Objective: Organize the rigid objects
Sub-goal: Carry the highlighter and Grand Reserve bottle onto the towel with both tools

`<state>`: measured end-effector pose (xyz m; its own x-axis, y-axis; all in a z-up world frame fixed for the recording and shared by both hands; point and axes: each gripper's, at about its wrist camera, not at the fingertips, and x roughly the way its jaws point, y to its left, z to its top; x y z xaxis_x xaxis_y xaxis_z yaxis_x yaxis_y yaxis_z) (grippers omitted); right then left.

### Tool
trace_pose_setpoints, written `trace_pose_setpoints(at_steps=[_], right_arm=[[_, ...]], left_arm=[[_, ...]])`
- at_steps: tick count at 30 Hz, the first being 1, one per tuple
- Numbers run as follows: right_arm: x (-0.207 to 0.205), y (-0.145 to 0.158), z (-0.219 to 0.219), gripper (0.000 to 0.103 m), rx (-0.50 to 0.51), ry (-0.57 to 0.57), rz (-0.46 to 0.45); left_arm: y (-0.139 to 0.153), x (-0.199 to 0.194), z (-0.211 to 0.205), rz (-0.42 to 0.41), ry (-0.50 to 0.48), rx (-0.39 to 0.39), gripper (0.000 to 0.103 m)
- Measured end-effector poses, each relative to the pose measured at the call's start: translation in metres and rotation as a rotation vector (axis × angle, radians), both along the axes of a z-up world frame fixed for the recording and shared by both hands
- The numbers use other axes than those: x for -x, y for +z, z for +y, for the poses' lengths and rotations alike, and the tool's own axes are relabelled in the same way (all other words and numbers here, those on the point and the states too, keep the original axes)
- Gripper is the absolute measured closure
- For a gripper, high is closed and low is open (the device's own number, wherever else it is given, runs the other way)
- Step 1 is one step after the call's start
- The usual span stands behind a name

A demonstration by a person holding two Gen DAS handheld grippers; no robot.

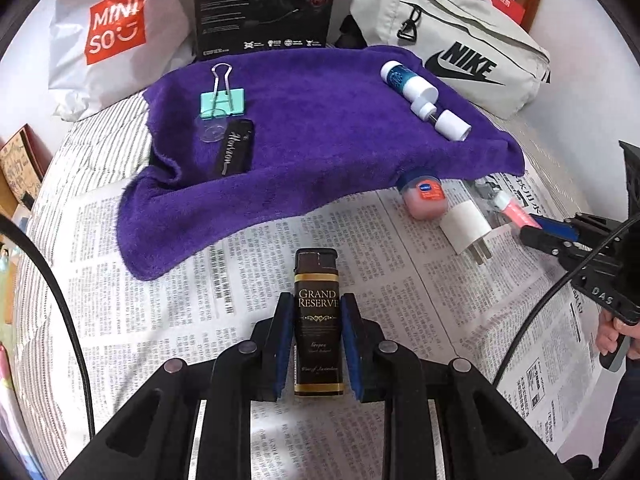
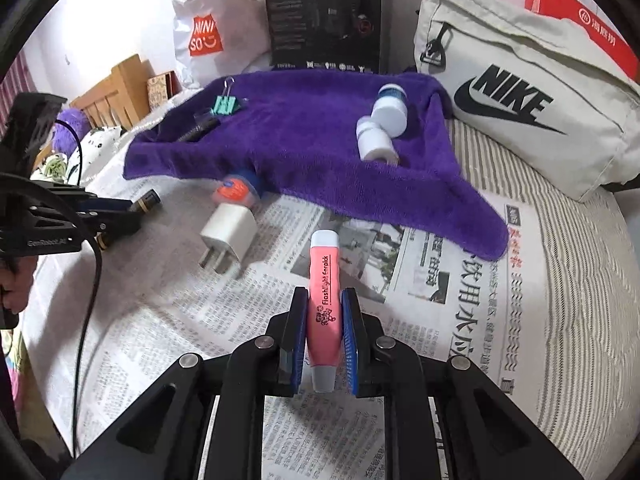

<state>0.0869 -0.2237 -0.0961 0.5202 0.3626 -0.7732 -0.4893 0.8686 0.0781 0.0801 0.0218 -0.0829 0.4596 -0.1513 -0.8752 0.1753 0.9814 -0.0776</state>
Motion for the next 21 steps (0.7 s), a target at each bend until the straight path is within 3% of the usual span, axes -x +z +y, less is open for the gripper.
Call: trace_pose_setpoints(at_steps=[10,21], right_arm=[[-0.014,0.034,0.010,0.086,-0.039,0.019,-0.019],[-0.053,0.051,0.031,0.086,-0.066,0.024,-0.032]], left_arm=[[0.026,-0.007,0.015,-0.041,0.022,0.021,0.081],[0.043,-0.046,0.032,-0.067,0.038,0.042,0.081]])
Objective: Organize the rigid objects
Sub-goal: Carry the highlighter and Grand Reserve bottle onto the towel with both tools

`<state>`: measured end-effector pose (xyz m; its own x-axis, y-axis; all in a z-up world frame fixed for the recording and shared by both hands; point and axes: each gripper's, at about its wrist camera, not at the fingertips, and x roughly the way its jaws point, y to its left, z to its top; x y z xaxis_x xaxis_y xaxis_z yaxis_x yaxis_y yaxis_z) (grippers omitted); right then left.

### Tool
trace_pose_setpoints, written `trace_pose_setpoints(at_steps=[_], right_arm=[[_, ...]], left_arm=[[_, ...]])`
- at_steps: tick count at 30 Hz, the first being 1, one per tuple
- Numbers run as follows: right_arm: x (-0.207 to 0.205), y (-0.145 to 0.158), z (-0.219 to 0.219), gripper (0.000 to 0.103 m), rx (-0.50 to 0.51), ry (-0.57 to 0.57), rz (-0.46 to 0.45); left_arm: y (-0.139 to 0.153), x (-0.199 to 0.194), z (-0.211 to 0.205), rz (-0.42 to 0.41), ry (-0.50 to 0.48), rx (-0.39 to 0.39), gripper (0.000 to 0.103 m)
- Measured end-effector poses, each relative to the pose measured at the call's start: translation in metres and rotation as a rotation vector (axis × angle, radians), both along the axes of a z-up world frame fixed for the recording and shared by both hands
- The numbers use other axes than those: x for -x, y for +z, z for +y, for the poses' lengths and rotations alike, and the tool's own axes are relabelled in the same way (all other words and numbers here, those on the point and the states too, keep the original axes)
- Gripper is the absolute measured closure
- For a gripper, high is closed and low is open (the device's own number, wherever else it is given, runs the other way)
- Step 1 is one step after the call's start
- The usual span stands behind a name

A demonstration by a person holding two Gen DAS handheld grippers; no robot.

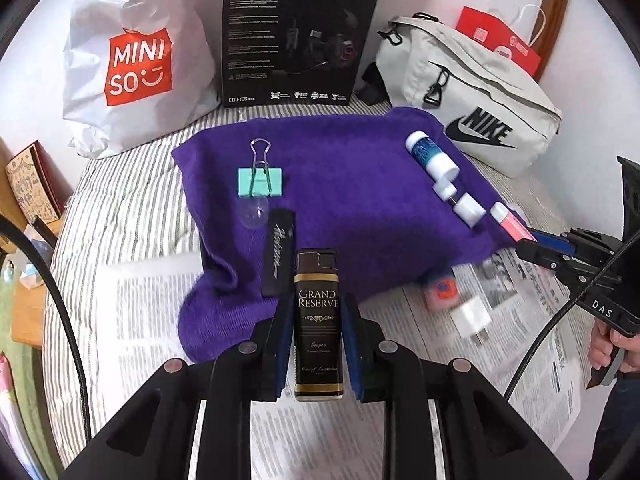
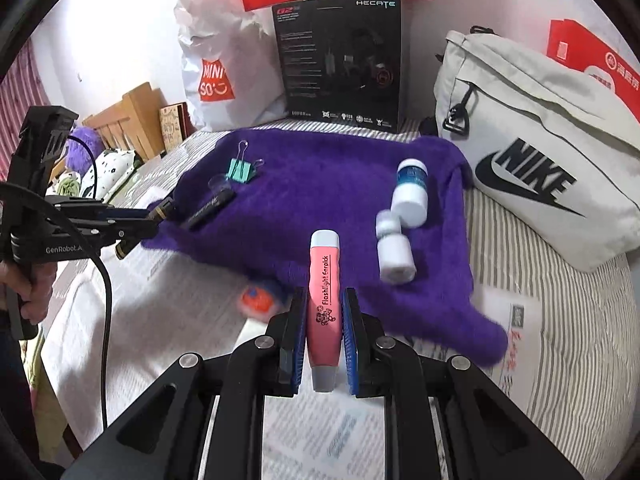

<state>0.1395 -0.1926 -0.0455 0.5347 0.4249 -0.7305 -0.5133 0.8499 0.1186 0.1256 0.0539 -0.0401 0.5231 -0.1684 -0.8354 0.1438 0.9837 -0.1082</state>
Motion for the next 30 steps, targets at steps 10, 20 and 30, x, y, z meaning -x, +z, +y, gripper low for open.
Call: trace_pose_setpoints(at_steps=[10,20,30], right_arm=[[-0.046,-0.006,0.012,0.086,0.002,-0.024,0.025],[-0.072,-0.017,0.022,0.086,0.023,-0.024,0.051],[-0.081,-0.035,0.037,0.086,0.036,0.009,0.083]], left_arm=[[-0.003,-0.034,0.005,0.014,-0.012,0.012,0.081],[-0.010,-0.061,-0.002,0.025,-0.039,0.017,0.081],[-0.020,-0.084,-0.009,0.050,-0.051,0.024,0.081]])
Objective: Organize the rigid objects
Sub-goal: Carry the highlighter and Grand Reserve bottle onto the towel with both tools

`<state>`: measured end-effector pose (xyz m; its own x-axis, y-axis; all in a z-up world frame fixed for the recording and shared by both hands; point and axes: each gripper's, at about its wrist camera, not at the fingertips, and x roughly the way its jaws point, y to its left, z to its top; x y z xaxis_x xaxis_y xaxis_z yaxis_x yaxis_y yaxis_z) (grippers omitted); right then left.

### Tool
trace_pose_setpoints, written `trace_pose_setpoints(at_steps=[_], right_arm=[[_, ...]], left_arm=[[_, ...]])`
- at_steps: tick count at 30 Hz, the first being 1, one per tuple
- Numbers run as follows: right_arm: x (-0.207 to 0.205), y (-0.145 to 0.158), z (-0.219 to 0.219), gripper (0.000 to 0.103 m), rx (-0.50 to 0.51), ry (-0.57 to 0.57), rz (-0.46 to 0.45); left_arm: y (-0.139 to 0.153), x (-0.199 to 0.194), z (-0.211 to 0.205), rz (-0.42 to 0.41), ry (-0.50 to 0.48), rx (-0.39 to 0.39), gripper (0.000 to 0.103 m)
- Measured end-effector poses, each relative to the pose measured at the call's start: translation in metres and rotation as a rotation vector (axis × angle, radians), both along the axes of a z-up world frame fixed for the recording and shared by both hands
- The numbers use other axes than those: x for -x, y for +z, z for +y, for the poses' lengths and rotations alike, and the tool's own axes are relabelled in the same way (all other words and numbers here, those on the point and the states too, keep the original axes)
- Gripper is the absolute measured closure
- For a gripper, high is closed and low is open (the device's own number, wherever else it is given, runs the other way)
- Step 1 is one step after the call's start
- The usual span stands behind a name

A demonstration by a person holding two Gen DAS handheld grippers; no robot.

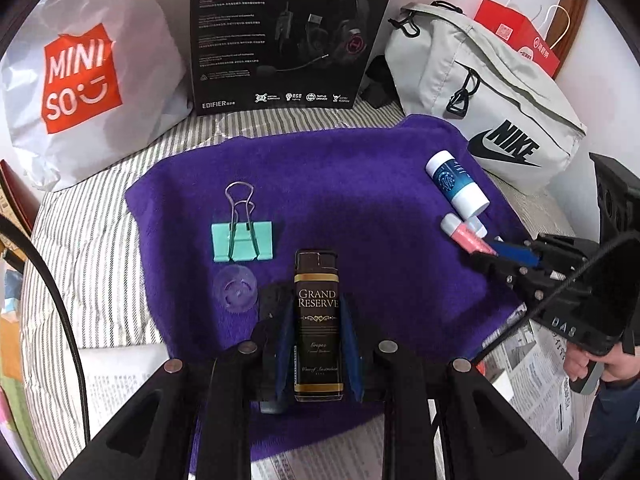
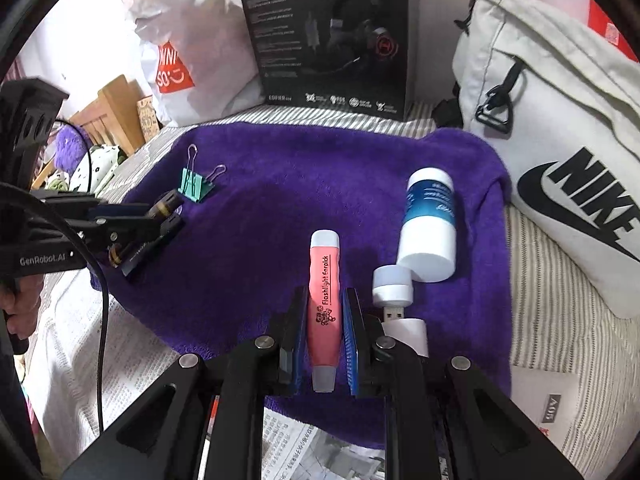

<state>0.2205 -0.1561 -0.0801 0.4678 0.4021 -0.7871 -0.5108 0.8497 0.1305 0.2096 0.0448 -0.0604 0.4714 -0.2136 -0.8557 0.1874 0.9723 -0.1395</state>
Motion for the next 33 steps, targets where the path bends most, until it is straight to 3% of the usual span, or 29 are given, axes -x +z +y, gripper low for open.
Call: trace_pose_setpoints(at_steps=[15,33], right_arm=[[-0.009,-0.015,0.006,0.086,0.019,0.033,0.020],[-0.008,-0.018,0.012,0.086,0.067,0.079,-0.020]], left_arm=[[-0.017,-0.033,-0.011,0.034,0.009,0.013,0.080],[-0.027,-0.049,-0.020,0.025,0.013,-0.057,0.080]])
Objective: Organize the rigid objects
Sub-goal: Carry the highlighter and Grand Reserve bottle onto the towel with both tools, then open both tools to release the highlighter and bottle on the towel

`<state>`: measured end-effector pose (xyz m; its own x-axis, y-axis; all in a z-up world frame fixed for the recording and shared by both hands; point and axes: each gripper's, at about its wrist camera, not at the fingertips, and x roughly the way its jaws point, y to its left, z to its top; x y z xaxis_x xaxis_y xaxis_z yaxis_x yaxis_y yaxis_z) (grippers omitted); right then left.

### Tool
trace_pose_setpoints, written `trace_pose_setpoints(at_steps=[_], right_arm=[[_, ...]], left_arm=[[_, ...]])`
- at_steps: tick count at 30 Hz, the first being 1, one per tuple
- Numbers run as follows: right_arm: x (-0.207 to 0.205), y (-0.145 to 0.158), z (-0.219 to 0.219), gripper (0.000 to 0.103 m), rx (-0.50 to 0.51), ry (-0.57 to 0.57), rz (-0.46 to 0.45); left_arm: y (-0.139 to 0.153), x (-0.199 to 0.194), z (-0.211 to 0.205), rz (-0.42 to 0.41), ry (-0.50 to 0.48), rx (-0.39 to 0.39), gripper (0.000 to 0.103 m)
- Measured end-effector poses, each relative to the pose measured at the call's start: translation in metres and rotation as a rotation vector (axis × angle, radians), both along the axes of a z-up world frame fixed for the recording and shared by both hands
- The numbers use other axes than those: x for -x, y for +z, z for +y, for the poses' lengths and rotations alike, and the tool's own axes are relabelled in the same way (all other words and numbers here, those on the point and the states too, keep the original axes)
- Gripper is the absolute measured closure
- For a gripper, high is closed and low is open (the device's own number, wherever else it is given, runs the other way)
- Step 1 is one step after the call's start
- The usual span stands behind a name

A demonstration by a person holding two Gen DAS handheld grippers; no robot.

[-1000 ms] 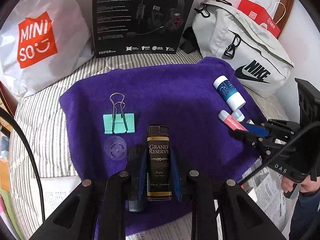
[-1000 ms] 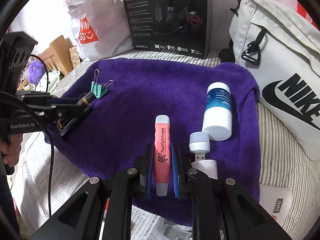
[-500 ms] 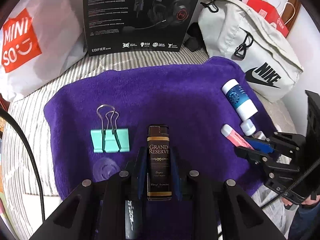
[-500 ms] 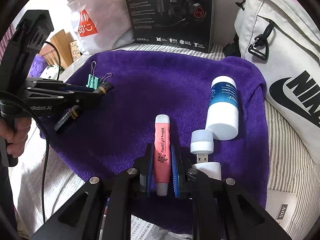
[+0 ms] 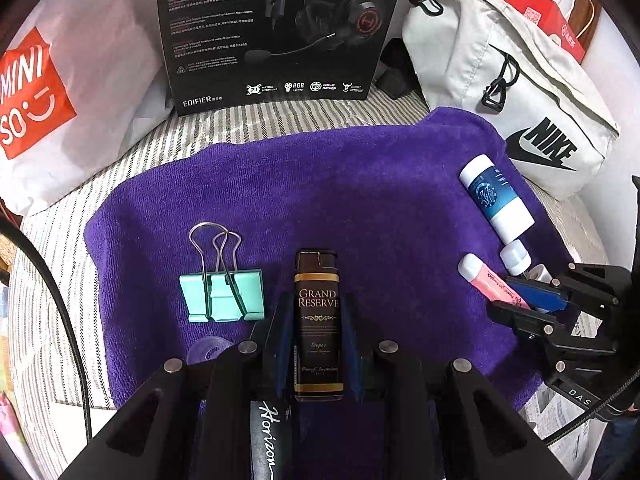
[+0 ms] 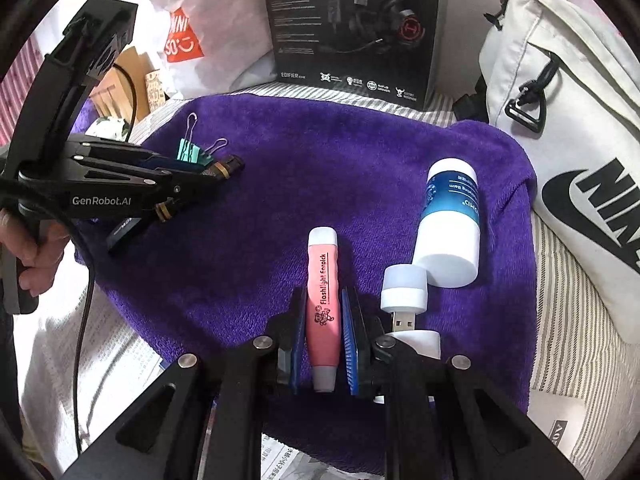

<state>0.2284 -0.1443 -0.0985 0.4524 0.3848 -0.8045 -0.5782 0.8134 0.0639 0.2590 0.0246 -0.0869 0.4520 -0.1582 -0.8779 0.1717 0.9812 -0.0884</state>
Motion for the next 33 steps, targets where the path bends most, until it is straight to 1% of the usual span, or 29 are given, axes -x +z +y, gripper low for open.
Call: trace_pose_setpoints(at_steps=[4,6,9,11,14,16,17,21,22,24,25,26,30,33], right_arm=[[-0.003,0.001,-0.002,0.086,-0.009,0.005,0.018],[-0.004,0.002,-0.003,0.082,-0.018,0.012,0.033],[0.000,0.002,-0.005,0.075,-0.021,0.020,0.043],[0.003,0.003,-0.008,0.072,-0.003,0.006,0.040],[0.008,0.007,-0.017,0.067,-0.005,-0.029,0.039],[0.012,0.010,-0.024,0.067,-0.009,-0.042,0.033],[0.017,0.013,-0.028,0.066,-0.008,-0.053,0.029],[0.034,0.023,-0.042,0.065,-0.026,-0.083,0.013],[0.037,0.025,-0.045,0.064,-0.031,-0.088,0.010],[0.045,0.031,-0.052,0.063,-0.043,-0.106,0.005],[0.050,0.033,-0.054,0.062,-0.051,-0.112,0.002],[0.056,0.036,-0.057,0.061,-0.058,-0.118,-0.002],[0.077,0.041,-0.061,0.060,-0.072,-0.133,-0.011],[0.092,0.038,-0.059,0.060,-0.088,-0.127,0.001]], left_arm=[[0.001,0.004,0.001,-0.002,0.008,0.009,0.080],[0.001,0.006,0.003,0.000,0.015,0.021,0.080],[0.001,0.009,0.005,0.007,0.020,0.044,0.077],[0.001,0.011,0.005,0.009,0.023,0.048,0.077],[0.002,0.015,0.005,0.009,0.030,0.052,0.076],[0.003,0.019,0.004,0.013,0.032,0.063,0.076],[0.004,0.020,0.003,0.015,0.033,0.064,0.074],[0.010,0.028,-0.001,0.007,0.042,0.060,0.073],[0.013,0.032,-0.003,0.003,0.040,0.065,0.071],[0.018,0.038,-0.006,-0.008,0.040,0.062,0.061],[0.021,0.042,-0.008,-0.014,0.042,0.056,0.052],[0.024,0.045,-0.009,-0.022,0.040,0.051,0.048],[0.037,0.060,-0.013,-0.049,0.041,0.051,0.047],[0.046,0.077,-0.010,-0.073,0.053,0.028,0.047]])
